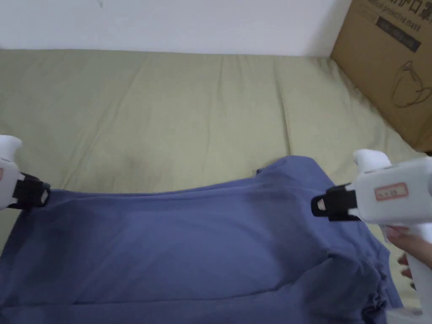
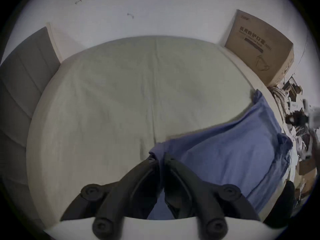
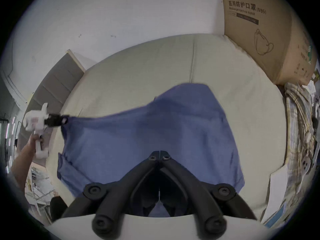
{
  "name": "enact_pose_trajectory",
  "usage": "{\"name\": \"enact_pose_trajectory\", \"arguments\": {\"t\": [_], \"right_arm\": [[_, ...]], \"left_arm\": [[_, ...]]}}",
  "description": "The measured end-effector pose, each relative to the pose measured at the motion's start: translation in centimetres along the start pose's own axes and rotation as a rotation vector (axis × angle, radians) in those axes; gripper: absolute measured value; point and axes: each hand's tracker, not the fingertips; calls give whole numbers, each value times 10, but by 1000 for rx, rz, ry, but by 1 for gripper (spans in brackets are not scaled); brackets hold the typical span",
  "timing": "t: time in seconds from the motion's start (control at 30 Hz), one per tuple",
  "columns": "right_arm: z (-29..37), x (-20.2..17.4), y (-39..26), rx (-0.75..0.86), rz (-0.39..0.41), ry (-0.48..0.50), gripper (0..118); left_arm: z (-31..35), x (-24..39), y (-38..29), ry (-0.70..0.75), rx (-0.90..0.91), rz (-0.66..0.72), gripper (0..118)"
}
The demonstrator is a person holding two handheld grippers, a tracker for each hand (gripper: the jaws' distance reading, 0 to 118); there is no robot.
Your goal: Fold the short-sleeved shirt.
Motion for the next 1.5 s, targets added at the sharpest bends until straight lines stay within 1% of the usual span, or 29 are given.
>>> {"name": "enact_pose_trajectory", "arguments": {"t": [0.07, 0.1, 0.13, 0.17, 0.2, 0.23, 0.27, 0.3, 0.33, 0.37, 0.47, 0.53, 0.57, 0.6, 0.63, 0.67, 0.7, 0.73, 0.83, 0.9, 0.97, 1.1, 1.17, 1.33, 1.4, 1.5], "right_arm": [[-15, 13, 29, 24, -19, -22, 2], [-23, 20, 42, 31, -40, -31, 2], [-32, 28, 55, 30, -69, -40, 5], [-41, 37, 66, 41, -115, -57, 19], [-52, 45, 76, 14, -150, -84, 59], [-63, 52, 84, -6, -171, -98, 103], [-68, 58, 89, -20, -197, -114, 117], [-79, 63, 103, 4, -188, -107, 113], [-90, 68, 111, -38, -207, -127, 113], [-94, 71, 106, -54, -221, -152, 113], [-115, 75, 114, -75, -216, -161, 114], [-123, 70, 112, -90, -200, -161, 113], [-127, 69, 112, -92, -190, -162, 104], [-128, 68, 113, -101, -192, -162, 88], [-128, 68, 113, -102, -194, -163, 60], [-127, 68, 111, -104, -196, -159, 16], [-126, 67, 111, -111, -198, -147, 3], [-120, 64, 108, -105, -204, -93, 3], [-96, 64, 101, -52, -150, -121, 3], [-73, 66, 97, -24, -143, -116, 3], [-44, 59, 91, 9, -152, -95, 3], [26, 46, 69, 58, -123, -70, 3], [60, 43, 46, 85, -139, -16, 3], [122, 41, -26, 74, -149, 8, 3], [135, 42, -59, 56, -160, 14, 3], [138, 46, -106, 16, -197, 11, 3]], "left_arm": [[9, -3, -1, -14, 19, 22, 2], [12, -5, -2, -22, 27, 39, 2], [15, -8, -2, -37, 33, 56, 2], [17, -10, -2, -42, 32, 74, 2], [22, -5, -5, -46, 36, 86, 2], [23, -6, -5, -52, 42, 92, 2], [24, -6, -5, -55, 42, 97, 2], [23, -6, -5, -58, 44, 98, 2], [20, -9, -5, -59, 43, 99, 2], [19, -9, -5, -56, 44, 101, 2], [11, -11, -7, -58, 31, 102, 2], [8, -12, -9, -53, 28, 105, 2], [6, -12, -10, -49, 27, 105, 2], [3, -13, -10, -44, 25, 104, 2], [2, -14, -11, -42, 22, 106, 2], [0, -16, -11, -43, 19, 112, 2], [-1, -17, -12, -46, 18, 120, 2], [2, -15, -13, -55, 17, 128, 2], [5, -17, -16, -64, 27, 149, 2], [15, -18, -17, -72, 34, 163, 2], [26, -17, -20, -76, 47, 163, 2], [58, -16, -28, -97, 62, 154, 2], [77, -12, -40, -109, 81, 143, 2], [119, 3, -86, -145, 63, 124, 2], [132, 10, -108, -151, 52, 111, 2], [141, 19, -142, -177, 18, 108, 2]]}}
